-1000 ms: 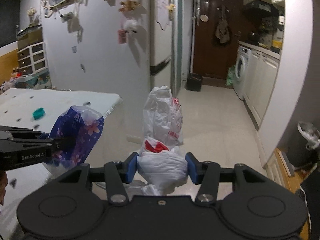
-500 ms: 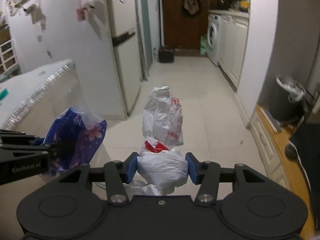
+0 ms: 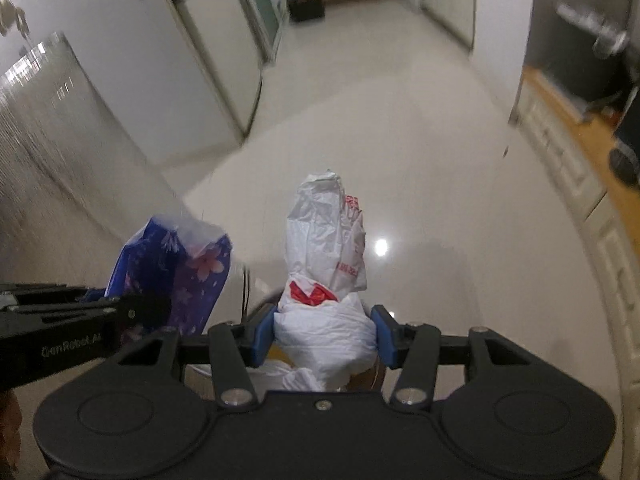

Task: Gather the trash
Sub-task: 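Carry the blue snack bag and white plastic bag over the bin, then open both tools to drop both bags into the bin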

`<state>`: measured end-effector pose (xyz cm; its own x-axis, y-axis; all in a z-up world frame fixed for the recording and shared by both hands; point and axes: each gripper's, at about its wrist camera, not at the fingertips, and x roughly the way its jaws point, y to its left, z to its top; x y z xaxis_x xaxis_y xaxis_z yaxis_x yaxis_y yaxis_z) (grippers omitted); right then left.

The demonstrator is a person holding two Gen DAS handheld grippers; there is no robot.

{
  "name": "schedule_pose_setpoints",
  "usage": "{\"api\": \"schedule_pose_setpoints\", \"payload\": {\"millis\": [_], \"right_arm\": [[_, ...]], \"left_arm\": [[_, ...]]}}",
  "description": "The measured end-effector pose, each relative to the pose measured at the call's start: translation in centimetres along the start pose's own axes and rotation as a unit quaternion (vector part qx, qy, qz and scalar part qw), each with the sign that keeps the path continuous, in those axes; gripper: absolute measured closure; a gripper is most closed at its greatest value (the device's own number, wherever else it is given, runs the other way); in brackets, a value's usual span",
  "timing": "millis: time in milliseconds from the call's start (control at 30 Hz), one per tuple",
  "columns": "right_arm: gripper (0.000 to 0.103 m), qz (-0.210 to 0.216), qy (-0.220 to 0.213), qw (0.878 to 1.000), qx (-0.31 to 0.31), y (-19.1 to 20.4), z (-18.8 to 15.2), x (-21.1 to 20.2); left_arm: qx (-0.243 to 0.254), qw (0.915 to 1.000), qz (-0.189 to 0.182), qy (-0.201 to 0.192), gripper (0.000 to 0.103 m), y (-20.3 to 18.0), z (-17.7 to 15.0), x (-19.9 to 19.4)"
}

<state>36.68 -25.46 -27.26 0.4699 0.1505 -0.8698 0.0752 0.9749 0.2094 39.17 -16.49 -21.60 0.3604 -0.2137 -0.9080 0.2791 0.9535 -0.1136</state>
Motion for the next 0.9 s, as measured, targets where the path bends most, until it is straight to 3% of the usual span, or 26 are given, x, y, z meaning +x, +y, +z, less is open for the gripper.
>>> {"api": "schedule_pose_setpoints", "payload": {"millis": [333, 567, 733, 800, 900], "right_arm": [[0.051, -0.012, 0.128, 0.99, -0.053, 1.6, -1.5, 9.3], [0.05, 0.003, 0.173, 0.981, -0.082, 2.8, -2.1, 13.0], [0.049, 0.001, 0.172, 0.981, -0.089, 3.6, -2.4, 14.1], [0.034, -0.001, 0.157, 0.984, -0.083, 3.6, -2.4, 14.1], [0.026, 0.001, 0.157, 0.985, -0.076, 3.1, -2.6, 14.4]], "left_arm": [[-0.01, 0.9953, 0.015, 0.096, 0.087, 3.3, -1.2, 6.7], [-0.005, 0.9895, 0.021, 0.143, 0.087, 4.0, -1.8, 10.2], [-0.009, 0.9879, 0.019, 0.154, 0.087, 4.4, -1.8, 11.6], [-0.012, 0.9876, 0.017, 0.156, 0.087, 4.4, -1.8, 12.0], [-0.013, 0.9873, 0.012, 0.158, 0.087, 4.3, -1.9, 12.3]]}}
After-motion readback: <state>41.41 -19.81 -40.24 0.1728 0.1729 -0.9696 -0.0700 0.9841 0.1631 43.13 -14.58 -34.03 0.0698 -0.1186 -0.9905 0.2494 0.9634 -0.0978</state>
